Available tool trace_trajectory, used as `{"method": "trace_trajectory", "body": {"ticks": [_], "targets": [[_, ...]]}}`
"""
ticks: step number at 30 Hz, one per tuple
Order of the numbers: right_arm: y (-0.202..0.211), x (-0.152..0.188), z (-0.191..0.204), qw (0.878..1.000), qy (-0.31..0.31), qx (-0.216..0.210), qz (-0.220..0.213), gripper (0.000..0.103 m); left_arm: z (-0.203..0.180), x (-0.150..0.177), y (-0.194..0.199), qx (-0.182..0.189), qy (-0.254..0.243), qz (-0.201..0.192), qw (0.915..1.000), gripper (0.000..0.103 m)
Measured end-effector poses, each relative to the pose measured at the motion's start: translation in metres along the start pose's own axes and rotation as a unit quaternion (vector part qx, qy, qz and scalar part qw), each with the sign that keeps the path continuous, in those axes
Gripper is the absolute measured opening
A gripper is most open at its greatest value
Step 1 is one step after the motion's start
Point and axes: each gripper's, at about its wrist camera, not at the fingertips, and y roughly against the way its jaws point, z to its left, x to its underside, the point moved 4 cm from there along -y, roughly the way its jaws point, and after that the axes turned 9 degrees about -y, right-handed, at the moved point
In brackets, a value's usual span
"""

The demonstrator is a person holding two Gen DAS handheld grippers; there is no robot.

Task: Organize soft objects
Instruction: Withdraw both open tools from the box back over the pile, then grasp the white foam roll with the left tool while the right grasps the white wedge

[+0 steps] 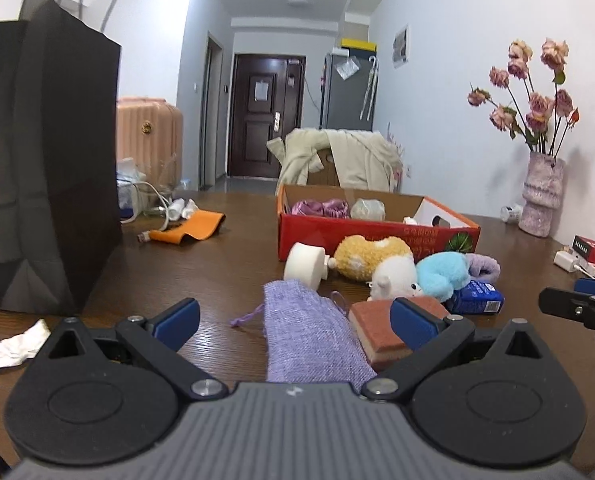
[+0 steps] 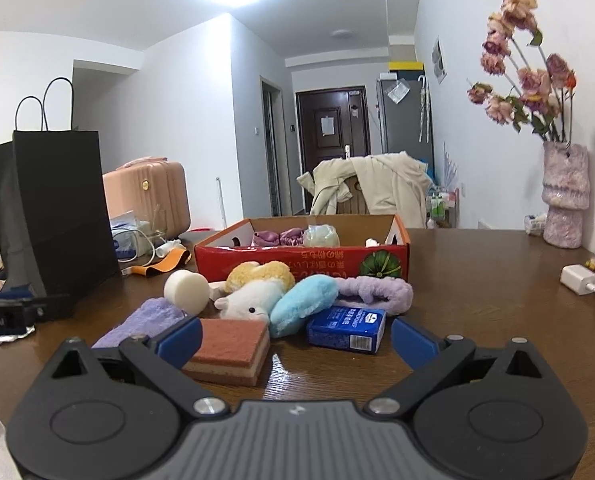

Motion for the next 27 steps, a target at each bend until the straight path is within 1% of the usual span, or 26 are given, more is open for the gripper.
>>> {"method": "trace_trajectory", "body": {"ticks": [2, 4, 7, 8, 9, 12, 14, 16, 19, 22, 25, 27], "targets": [[-0.009, -0.001, 0.0, 1.0, -0.001, -0.001, 0.007, 0.098, -0.001, -0.004, -0.01, 0.006, 0.0, 0.005, 1.0, 0.103], [-0.021, -0.004, 0.0, 1.0, -0.001, -0.004, 0.015, 0.093, -0.002, -0.008, -0.022, 0.01, 0.0, 0.01, 0.9999, 0.103], [-0.036, -0.008, -0.003, 1.0, -0.005, -0.005, 0.025, 0.091, -0.003, -0.015, -0.043, 0.014, 0.003, 0.02, 0.9997, 0.103], [-0.042, -0.01, -0.004, 1.0, -0.008, -0.005, 0.029, 0.089, -0.003, -0.017, -0.049, 0.016, 0.004, 0.023, 0.9996, 0.103], [-0.047, -0.011, -0.005, 0.999, -0.009, -0.005, 0.032, 0.084, -0.003, -0.019, -0.056, 0.019, 0.006, 0.024, 0.9995, 0.103], [-0.066, -0.016, -0.006, 0.999, -0.009, -0.009, 0.046, 0.081, -0.003, -0.023, -0.077, 0.025, 0.01, 0.03, 0.9992, 0.102], [-0.076, -0.019, -0.004, 0.999, -0.007, -0.012, 0.051, 0.079, -0.002, -0.025, -0.091, 0.026, 0.012, 0.036, 0.999, 0.098], [-0.086, -0.022, -0.001, 0.998, -0.006, -0.021, 0.054, 0.072, 0.0, -0.028, -0.103, 0.025, 0.013, 0.041, 0.9987, 0.093], [-0.102, -0.026, 0.005, 0.998, -0.004, -0.031, 0.06, 0.069, 0.005, -0.03, -0.12, 0.025, 0.015, 0.049, 0.9984, 0.086], [-0.118, -0.028, 0.012, 0.997, 0.0, -0.043, 0.07, 0.066, 0.01, -0.031, -0.137, 0.028, 0.015, 0.059, 0.9978, 0.082], [-0.134, -0.028, 0.018, 0.996, 0.004, -0.044, 0.08, 0.063, 0.013, -0.032, -0.154, 0.034, 0.017, 0.068, 0.997, 0.082], [-0.141, -0.028, 0.02, 0.996, 0.005, -0.043, 0.082, 0.063, 0.013, -0.033, -0.163, 0.042, 0.019, 0.071, 0.9964, 0.081]]}}
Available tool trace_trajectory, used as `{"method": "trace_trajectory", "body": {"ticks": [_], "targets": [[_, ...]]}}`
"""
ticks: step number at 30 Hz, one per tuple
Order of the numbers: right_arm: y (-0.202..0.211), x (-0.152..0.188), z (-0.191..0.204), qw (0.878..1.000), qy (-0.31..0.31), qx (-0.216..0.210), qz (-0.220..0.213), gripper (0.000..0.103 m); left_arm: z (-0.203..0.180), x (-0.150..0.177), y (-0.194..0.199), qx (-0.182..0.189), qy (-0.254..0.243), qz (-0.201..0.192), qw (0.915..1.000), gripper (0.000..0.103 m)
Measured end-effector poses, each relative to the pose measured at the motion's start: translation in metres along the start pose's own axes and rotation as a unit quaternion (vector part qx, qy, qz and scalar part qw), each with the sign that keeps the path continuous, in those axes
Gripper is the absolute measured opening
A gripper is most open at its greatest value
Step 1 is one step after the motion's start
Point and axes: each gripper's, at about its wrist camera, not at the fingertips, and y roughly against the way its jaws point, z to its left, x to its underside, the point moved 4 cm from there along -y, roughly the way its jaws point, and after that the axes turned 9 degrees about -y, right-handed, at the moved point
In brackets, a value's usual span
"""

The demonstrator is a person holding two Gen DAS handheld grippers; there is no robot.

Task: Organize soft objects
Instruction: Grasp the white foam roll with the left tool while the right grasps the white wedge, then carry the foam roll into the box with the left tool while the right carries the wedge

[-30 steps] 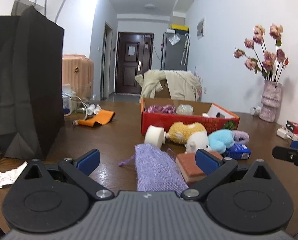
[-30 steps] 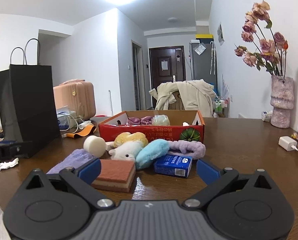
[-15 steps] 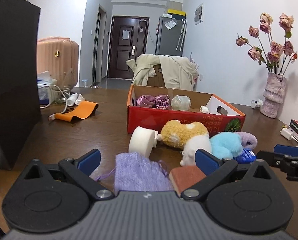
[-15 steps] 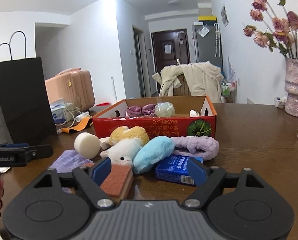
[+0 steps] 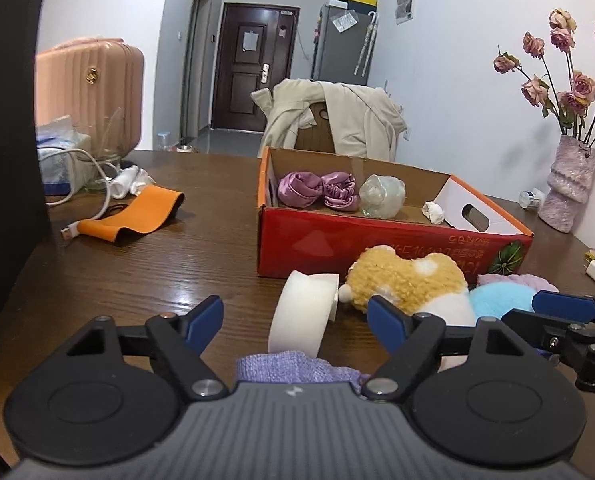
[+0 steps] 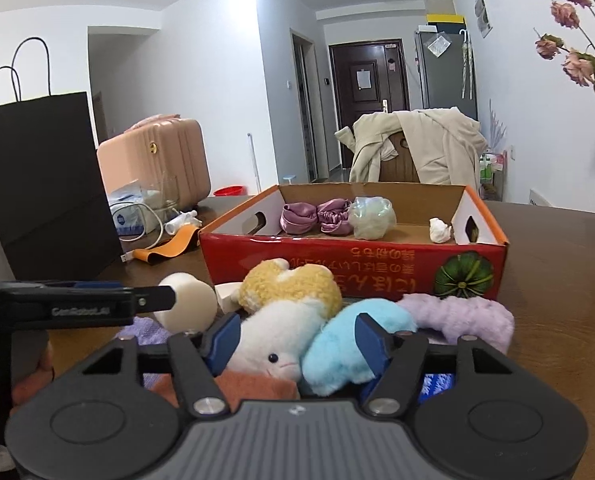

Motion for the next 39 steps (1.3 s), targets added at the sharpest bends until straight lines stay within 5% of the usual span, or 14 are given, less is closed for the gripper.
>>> {"method": "trace_trajectory", "body": {"ticks": [5, 9, 12, 17, 20, 25, 28, 35, 39], "targets": [[-0.009, -0.008, -0.009, 1.0, -0.003, 0.028, -0.005, 0.063, 0.003, -0.001, -0.018, 0.026, 0.013, 0.017, 0.9994, 0.068], [-0.018, -0.026, -0.004, 1.0, 0.012, 0.021, -0.007, 0.061, 0.011, 0.004, -0.032, 0.055, 0.041, 0.039, 0.9969, 0.03], [-0.032, -0.042, 0.016, 0.999, 0.038, -0.022, -0.005, 0.061, 0.027, 0.002, -0.022, 0.047, 0.073, 0.015, 0.9961, 0.029], [-0.091, -0.052, 0.056, 0.992, 0.07, -0.075, 0.074, 0.05, 0.072, -0.003, 0.009, -0.005, 0.114, -0.03, 0.993, 0.029], [-0.13, -0.045, 0.074, 0.986, 0.083, -0.062, 0.129, 0.049, 0.092, 0.003, 0.017, -0.03, 0.125, -0.026, 0.9913, 0.029], [-0.164, -0.028, 0.089, 0.977, 0.135, -0.03, 0.16, 0.045, 0.1, 0.011, 0.024, -0.027, 0.132, -0.019, 0.9907, 0.029], [-0.173, -0.022, 0.091, 0.971, 0.158, -0.004, 0.178, 0.034, 0.098, 0.012, 0.029, -0.016, 0.13, -0.022, 0.9911, 0.03], [-0.155, -0.021, 0.099, 0.973, 0.149, -0.033, 0.172, 0.026, 0.088, 0.011, 0.058, -0.012, 0.123, -0.042, 0.9915, 0.03], [-0.111, -0.038, 0.111, 0.984, 0.137, -0.053, 0.096, 0.026, 0.08, 0.008, 0.081, -0.017, 0.116, -0.054, 0.9917, 0.03]]}}
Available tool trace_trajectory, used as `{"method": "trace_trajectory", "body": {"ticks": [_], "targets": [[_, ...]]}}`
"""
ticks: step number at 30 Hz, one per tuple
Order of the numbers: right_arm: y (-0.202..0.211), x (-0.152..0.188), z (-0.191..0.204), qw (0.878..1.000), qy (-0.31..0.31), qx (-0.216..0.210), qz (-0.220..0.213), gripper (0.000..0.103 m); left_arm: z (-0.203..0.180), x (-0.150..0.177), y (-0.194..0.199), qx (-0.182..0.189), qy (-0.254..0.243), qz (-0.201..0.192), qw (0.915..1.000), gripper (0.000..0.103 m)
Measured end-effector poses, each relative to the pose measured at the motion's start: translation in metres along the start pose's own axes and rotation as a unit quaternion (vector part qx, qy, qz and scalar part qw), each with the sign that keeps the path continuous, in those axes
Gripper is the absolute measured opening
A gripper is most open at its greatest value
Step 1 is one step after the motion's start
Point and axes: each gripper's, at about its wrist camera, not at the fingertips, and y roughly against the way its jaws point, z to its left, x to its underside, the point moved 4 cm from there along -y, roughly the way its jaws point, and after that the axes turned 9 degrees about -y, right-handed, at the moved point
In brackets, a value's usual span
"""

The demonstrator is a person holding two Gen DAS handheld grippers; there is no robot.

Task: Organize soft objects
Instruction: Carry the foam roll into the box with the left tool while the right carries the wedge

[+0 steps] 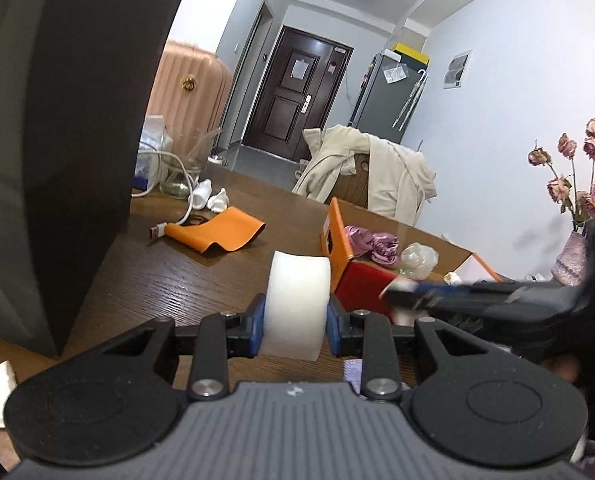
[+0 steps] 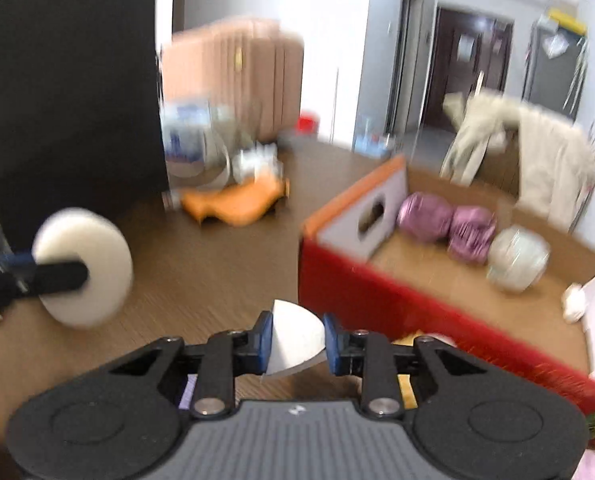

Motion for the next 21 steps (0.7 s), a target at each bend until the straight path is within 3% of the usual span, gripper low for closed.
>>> {"method": "trace_trajectory", "body": {"ticks": [5, 10, 14, 21], "targets": [[0.081, -0.005, 0.004, 0.996, -0.023, -0.015, -0.09, 0.028, -0.026, -0.003, 0.025, 0.012, -0.023, -0.015, 0.9995, 0.03], [0.16, 0.025, -0.018, 0.99, -0.023, 0.003, -0.139, 0.029, -0.071, -0.002, 0.034, 0.048, -0.059, -0.015, 0.997, 0.03], [0.192, 0.055, -0.057, 0.989, -0.04, 0.066, -0.127, 0.029, -0.108, 0.0, 0.029, 0.077, -0.086, -0.01, 0.9932, 0.03], [0.216, 0.072, -0.105, 0.983, -0.087, 0.083, -0.141, 0.029, -0.147, -0.006, 0.008, 0.085, -0.124, -0.01, 0.9886, 0.03]]}}
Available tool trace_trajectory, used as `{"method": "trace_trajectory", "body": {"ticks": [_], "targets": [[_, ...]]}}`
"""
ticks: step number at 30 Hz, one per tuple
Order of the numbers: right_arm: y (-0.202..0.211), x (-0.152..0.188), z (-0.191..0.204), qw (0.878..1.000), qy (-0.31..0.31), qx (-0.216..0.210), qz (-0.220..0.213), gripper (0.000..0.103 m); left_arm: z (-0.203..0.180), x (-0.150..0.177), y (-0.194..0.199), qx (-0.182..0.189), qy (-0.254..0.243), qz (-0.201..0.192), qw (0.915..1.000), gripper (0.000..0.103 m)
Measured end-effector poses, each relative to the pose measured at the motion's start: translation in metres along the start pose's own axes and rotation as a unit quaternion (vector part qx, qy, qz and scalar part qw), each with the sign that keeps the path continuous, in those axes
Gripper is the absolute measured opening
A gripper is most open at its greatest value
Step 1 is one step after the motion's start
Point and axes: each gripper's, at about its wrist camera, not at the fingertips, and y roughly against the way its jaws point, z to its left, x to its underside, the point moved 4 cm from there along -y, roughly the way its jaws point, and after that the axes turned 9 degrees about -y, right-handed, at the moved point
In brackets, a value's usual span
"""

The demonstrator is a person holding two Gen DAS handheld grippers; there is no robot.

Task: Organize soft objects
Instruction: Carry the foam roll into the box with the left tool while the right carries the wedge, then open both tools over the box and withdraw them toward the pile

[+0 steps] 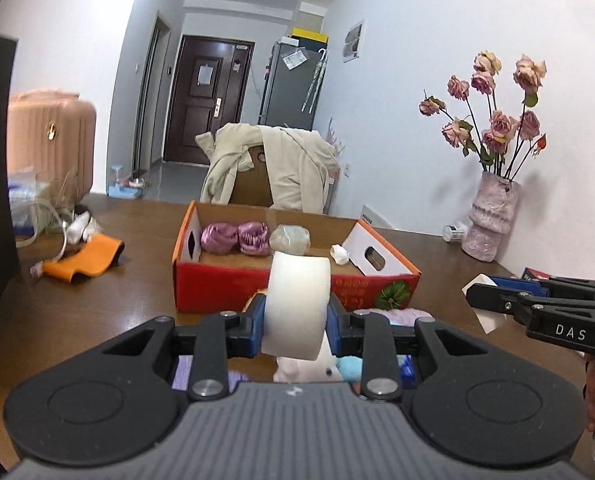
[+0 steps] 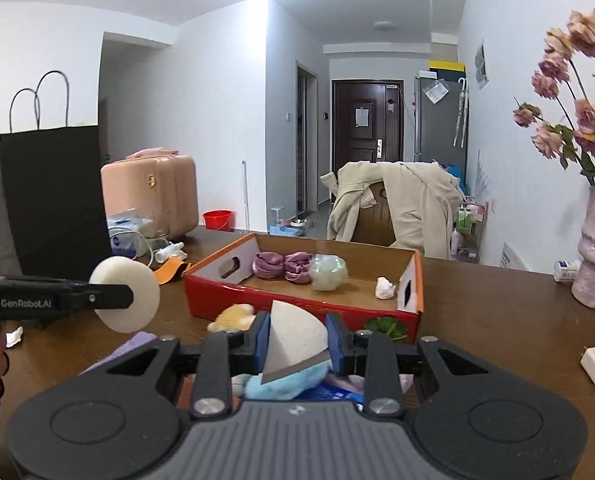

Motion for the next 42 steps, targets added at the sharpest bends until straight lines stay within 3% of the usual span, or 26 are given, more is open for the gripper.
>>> {"method": "trace_trajectory", "body": {"ticks": [4, 7, 12, 18, 20, 21, 22, 23, 25, 27, 32, 38, 42], "targets": [[-0.022, -0.012, -0.012, 1.0, -0.004, -0.005, 0.001, 0.029, 0.007, -0.029, -0.024, -0.013, -0.033, -0.019, 0.9992, 0.03], [-0.055, -0.035, -0.028, 1.0, -0.016, 0.001, 0.0, 0.029, 0.023, -0.055, -0.063, -0.025, -0.056, -0.014, 0.998, 0.03], [-0.155, -0.083, -0.068, 0.996, -0.071, -0.006, 0.051, 0.031, 0.06, -0.073, -0.165, -0.016, -0.054, 0.066, 0.9962, 0.03], [-0.294, -0.108, -0.088, 0.989, -0.04, 0.057, 0.133, 0.031, 0.094, -0.065, -0.258, -0.029, -0.049, 0.152, 0.9868, 0.031], [-0.328, -0.109, -0.089, 0.985, -0.052, 0.052, 0.159, 0.032, 0.103, -0.061, -0.273, -0.033, -0.047, 0.162, 0.9851, 0.036], [-0.343, -0.109, -0.089, 0.982, -0.052, 0.052, 0.171, 0.033, 0.106, -0.059, -0.275, -0.037, -0.047, 0.16, 0.9853, 0.044], [-0.357, -0.108, -0.089, 0.981, -0.052, 0.056, 0.179, 0.034, 0.108, -0.06, -0.276, -0.043, -0.045, 0.152, 0.9864, 0.06], [-0.368, -0.107, -0.09, 0.98, -0.051, 0.061, 0.184, 0.034, 0.11, -0.062, -0.275, -0.045, -0.042, 0.14, 0.9882, 0.066], [-0.384, -0.105, -0.093, 0.976, -0.055, 0.073, 0.196, 0.047, 0.113, -0.066, -0.272, -0.043, -0.04, 0.126, 0.9903, 0.069], [-0.391, -0.105, -0.094, 0.975, -0.061, 0.08, 0.198, 0.057, 0.116, -0.071, -0.267, -0.04, -0.038, 0.118, 0.9915, 0.07], [-0.375, -0.115, -0.093, 0.98, -0.055, 0.081, 0.174, 0.06, 0.126, -0.085, -0.243, -0.056, -0.023, 0.099, 0.9933, 0.073], [-0.326, -0.138, -0.084, 0.985, -0.037, 0.08, 0.146, 0.066, 0.124, -0.099, -0.195, -0.072, -0.029, 0.083, 0.9935, 0.074], [-0.275, -0.15, -0.075, 0.99, -0.048, 0.057, 0.123, 0.071, 0.114, -0.104, -0.138, -0.078, -0.032, 0.052, 0.9951, 0.08]]}}
